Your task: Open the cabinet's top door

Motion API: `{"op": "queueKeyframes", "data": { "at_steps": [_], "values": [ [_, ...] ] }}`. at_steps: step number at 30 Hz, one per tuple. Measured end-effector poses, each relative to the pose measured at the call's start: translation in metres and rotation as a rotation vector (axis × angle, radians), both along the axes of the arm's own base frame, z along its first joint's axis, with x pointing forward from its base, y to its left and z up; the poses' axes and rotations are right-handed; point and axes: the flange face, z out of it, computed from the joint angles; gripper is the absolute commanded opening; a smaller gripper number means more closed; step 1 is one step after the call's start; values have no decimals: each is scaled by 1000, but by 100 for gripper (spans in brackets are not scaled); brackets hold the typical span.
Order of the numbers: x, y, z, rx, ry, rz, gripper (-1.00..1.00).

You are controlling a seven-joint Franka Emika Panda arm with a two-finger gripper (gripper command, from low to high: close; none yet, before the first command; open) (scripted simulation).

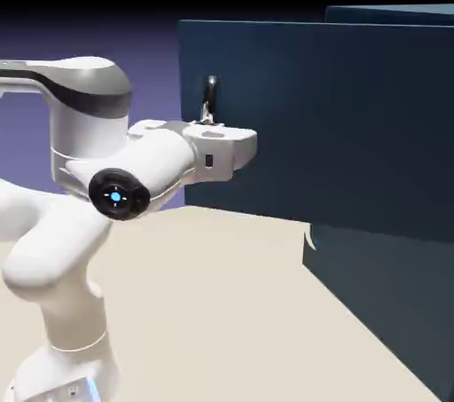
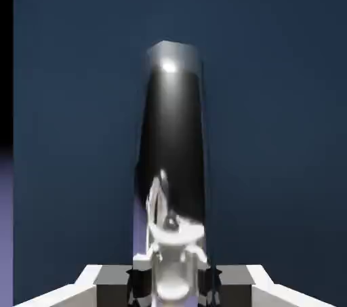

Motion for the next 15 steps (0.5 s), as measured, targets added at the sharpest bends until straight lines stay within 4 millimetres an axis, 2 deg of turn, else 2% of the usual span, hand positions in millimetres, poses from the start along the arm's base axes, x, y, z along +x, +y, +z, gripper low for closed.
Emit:
{"op": "queueKeyframes", "data": {
  "at_steps": [8,15],
  "values": [
    [-23,-80,0,0,0,171,-100],
    [-31,-147,0,0,0,310,-100]
  ]
}}
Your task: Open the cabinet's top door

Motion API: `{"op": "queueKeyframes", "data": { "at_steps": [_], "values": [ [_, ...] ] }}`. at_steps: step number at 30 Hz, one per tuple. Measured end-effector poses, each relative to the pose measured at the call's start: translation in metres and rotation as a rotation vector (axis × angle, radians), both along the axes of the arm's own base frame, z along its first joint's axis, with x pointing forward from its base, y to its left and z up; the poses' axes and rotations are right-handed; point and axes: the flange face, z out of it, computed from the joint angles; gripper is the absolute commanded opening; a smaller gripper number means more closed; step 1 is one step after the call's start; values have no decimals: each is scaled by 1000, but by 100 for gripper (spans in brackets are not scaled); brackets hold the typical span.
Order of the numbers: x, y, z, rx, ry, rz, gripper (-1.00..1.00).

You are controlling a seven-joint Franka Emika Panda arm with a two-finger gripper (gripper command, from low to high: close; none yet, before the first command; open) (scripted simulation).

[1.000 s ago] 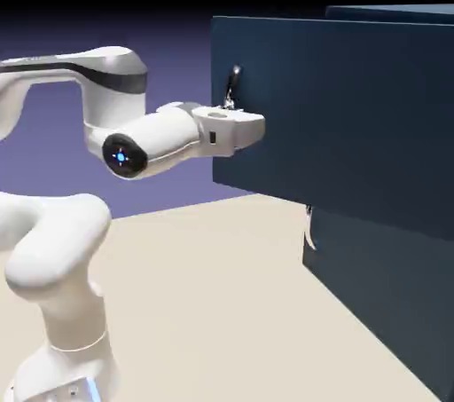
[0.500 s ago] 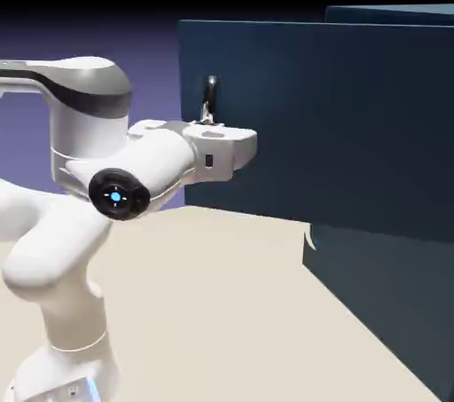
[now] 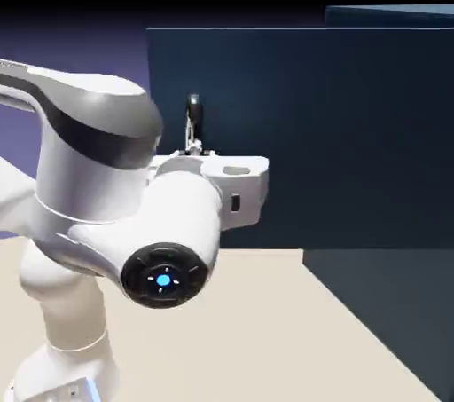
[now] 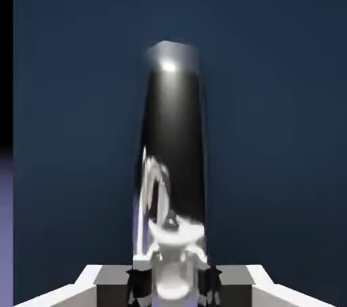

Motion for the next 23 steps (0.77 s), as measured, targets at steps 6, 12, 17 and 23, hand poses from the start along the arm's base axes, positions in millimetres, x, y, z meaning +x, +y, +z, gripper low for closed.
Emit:
{"op": "queueKeyframes", "data": {
  "at_steps": [6,12,17,23],
  "values": [
    [0,-43,0,0,0,89,-100],
    [2,-78,0,0,0,162,-100],
    [6,-109,0,0,0,224,-100],
    [15,-148,0,0,0,308,-100]
  ]
}}
